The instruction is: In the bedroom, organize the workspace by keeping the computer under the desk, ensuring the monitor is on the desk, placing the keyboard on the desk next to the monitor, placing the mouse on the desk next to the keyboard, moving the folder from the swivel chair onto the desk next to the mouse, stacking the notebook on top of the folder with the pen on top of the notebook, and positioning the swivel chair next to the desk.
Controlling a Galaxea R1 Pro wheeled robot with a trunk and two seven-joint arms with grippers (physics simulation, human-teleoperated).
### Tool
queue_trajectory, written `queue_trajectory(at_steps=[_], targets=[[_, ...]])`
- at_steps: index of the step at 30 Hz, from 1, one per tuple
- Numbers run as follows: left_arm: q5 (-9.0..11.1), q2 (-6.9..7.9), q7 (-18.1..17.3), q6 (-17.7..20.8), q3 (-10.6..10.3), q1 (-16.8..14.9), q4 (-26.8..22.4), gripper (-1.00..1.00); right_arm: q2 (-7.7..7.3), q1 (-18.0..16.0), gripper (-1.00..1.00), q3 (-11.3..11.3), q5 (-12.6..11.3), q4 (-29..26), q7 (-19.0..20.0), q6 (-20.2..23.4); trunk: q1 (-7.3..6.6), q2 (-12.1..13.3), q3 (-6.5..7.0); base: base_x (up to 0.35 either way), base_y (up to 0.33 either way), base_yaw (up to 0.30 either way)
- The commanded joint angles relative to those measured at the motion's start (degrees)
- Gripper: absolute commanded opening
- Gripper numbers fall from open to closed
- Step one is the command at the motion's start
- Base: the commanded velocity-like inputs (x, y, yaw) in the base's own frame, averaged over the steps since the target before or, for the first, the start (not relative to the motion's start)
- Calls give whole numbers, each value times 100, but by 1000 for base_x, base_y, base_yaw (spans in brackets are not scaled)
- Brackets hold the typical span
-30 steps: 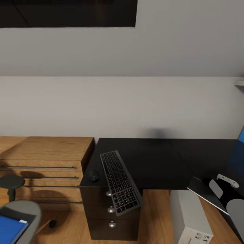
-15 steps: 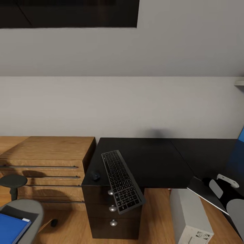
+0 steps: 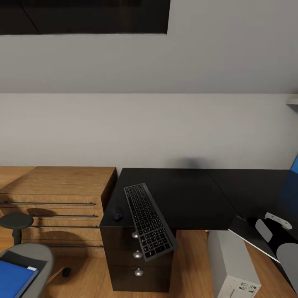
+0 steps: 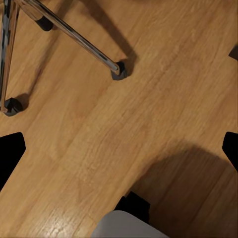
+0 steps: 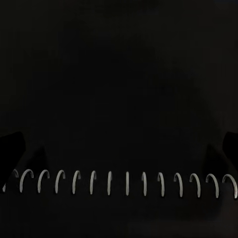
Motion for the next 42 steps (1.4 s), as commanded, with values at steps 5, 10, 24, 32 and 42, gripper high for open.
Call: queue_trajectory(at_steps=[5, 10, 24, 32, 42], targets=[[58, 4, 24, -41, -24, -3, -11, 100, 1, 3, 100, -13, -115, 40, -27, 20, 1, -3, -6, 0, 0, 0], [58, 4, 24, -41, -22, -3, -11, 100, 1, 4, 100, -13, -115, 40, -27, 20, -87, 158, 66, 0, 0, 0], [65, -30, 25, -34, -29, -3, -11, 100, 1, 5, 100, -13, -115, 39, -27, 13, -351, 639, 281, 0, 0, 0], [67, -34, 20, -32, -30, -3, -11, 100, 1, 4, 100, -32, -120, -80, -14, -10, -439, 800, 353, 0, 0, 0], [-200, -103, 26, -36, -23, -3, 6, 100, 326, 493, 100, -43, -119, -2157, -519, 377, -483, 880, 389, 0, 0, 0]])
